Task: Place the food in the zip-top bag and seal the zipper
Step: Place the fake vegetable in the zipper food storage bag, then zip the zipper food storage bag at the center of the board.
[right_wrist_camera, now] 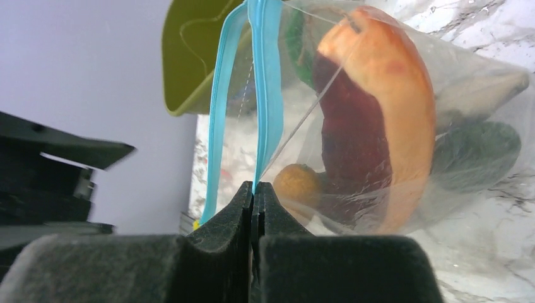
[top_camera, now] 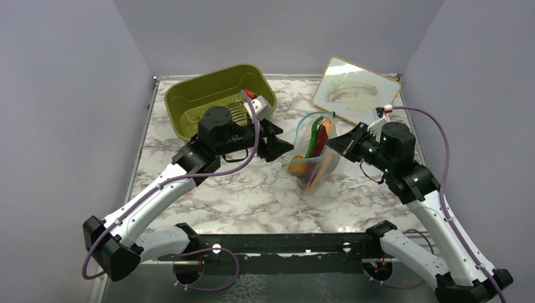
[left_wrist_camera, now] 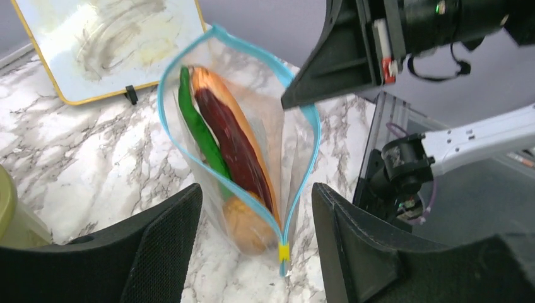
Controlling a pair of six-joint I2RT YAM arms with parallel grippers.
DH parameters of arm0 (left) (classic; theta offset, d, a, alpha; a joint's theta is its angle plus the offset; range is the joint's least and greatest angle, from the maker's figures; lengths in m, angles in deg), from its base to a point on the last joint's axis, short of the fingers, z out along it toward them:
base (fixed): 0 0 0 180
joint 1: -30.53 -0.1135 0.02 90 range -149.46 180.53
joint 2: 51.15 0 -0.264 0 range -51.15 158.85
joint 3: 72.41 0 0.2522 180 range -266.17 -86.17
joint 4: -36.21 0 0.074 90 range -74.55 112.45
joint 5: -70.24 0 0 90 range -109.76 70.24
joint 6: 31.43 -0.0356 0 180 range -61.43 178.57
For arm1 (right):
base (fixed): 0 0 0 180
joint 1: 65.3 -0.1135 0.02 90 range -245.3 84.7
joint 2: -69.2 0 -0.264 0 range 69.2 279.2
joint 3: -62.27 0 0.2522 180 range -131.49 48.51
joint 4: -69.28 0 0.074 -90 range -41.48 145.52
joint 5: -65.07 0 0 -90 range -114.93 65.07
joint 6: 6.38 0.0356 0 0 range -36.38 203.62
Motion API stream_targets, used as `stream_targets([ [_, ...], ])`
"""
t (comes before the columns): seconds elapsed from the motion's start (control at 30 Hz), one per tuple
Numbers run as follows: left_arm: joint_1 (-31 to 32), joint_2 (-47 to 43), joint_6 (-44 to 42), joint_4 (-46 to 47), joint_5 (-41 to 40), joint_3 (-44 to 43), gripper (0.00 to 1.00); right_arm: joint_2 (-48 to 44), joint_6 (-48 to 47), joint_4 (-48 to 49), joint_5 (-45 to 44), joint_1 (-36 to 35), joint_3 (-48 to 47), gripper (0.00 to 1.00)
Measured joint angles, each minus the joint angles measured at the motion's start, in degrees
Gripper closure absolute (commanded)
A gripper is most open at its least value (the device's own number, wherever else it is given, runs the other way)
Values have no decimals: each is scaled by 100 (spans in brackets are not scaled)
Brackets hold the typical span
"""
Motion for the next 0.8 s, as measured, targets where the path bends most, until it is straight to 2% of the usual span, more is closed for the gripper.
stream_targets([
  [0.17,0,-256,-302,542,378,881,34,-260,605,201,-297,0,195,99],
  [0.37,0,-258,-400,1182,813,1926,41,-402,1010,232,-538,0,474,99],
  [0.5,22,-273,-446,1582,892,2218,46,-417,1139,238,-608,0,485,99],
  [0.8,101,-214,-667,2138,962,2291,47,-483,1259,238,-662,0,494,99],
])
